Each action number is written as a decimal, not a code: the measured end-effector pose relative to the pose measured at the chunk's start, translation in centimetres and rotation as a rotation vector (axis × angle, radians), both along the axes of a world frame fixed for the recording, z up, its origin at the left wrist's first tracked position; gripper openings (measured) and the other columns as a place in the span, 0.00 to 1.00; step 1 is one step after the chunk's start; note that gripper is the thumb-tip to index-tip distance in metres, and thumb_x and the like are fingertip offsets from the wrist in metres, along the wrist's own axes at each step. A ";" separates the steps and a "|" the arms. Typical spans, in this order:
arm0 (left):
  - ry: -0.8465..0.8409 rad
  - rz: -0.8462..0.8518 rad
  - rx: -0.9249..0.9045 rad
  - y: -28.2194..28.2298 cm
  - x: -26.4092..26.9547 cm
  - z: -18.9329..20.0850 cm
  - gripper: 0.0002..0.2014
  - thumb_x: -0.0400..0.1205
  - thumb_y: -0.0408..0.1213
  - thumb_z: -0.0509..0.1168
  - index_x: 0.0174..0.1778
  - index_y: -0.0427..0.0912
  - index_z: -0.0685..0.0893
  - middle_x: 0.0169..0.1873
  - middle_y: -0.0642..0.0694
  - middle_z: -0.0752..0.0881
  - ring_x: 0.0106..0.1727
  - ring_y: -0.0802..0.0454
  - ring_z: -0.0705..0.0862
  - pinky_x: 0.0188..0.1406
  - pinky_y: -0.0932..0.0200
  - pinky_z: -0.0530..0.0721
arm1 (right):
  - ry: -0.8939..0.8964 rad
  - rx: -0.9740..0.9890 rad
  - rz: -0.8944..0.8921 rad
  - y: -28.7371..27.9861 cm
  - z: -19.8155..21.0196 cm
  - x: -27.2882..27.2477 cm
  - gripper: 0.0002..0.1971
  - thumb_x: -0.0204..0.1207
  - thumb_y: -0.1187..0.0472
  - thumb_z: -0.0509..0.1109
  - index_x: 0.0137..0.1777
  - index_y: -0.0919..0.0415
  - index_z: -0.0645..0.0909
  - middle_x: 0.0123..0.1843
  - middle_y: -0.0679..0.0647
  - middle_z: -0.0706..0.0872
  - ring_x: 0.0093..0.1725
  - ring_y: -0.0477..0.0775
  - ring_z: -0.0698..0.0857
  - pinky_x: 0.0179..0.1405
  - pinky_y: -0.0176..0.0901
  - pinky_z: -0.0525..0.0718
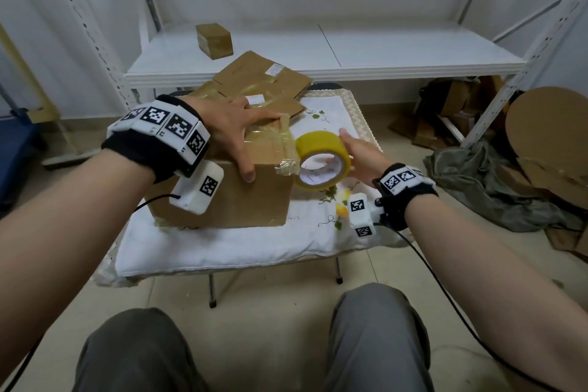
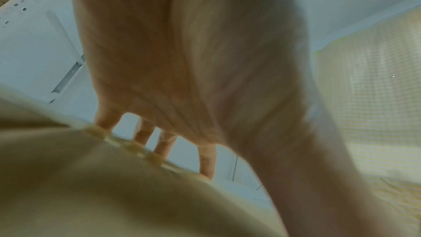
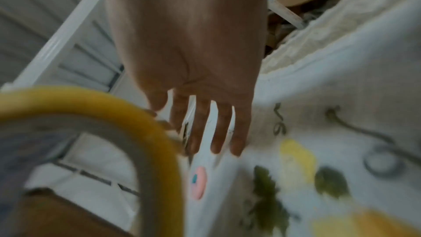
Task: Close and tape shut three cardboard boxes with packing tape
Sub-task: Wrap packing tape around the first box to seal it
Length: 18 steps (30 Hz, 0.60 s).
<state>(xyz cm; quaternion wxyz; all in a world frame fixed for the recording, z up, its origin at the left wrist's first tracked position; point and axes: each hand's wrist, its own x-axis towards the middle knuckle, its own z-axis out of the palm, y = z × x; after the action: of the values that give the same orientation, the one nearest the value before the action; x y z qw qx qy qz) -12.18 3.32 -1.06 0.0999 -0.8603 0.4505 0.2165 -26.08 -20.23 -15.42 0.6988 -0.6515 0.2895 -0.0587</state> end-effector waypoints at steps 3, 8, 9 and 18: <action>-0.004 0.008 0.014 -0.1 0.2 0.0 0.73 0.37 0.73 0.78 0.78 0.81 0.45 0.74 0.50 0.63 0.79 0.40 0.64 0.76 0.35 0.71 | 0.085 -0.205 0.197 -1.1 -0.6 1.9 0.10 0.78 0.63 0.73 0.58 0.56 0.90 0.66 0.69 0.87 0.61 0.62 0.85 0.67 0.65 0.82; 0.015 0.012 0.009 0.0 0.6 -0.3 0.72 0.36 0.72 0.78 0.77 0.82 0.45 0.76 0.52 0.61 0.80 0.41 0.62 0.76 0.35 0.70 | 0.039 -0.228 0.390 -1.2 1.0 3.6 0.19 0.89 0.71 0.61 0.78 0.69 0.76 0.70 0.63 0.84 0.57 0.49 0.88 0.52 0.37 0.89; 0.017 0.014 0.010 0.0 0.6 -0.3 0.72 0.36 0.72 0.78 0.76 0.83 0.45 0.77 0.52 0.61 0.80 0.41 0.62 0.76 0.34 0.70 | 0.063 -0.269 0.432 -1.0 1.4 3.9 0.17 0.88 0.72 0.61 0.75 0.70 0.78 0.68 0.63 0.85 0.54 0.45 0.89 0.50 0.37 0.88; 0.003 -0.004 -0.032 0.1 0.9 -0.9 0.70 0.46 0.64 0.85 0.79 0.80 0.45 0.77 0.51 0.60 0.80 0.43 0.59 0.76 0.34 0.69 | 0.110 -0.640 0.413 -0.2 0.6 5.5 0.20 0.83 0.78 0.64 0.73 0.86 0.71 0.73 0.83 0.76 0.75 0.77 0.75 0.73 0.58 0.72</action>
<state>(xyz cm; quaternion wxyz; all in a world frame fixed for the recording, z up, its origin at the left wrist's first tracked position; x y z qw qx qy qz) -11.30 3.39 -1.97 0.0859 -0.8606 0.4558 0.2105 -20.60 -20.40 -14.86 0.4407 -0.8834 0.1564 0.0311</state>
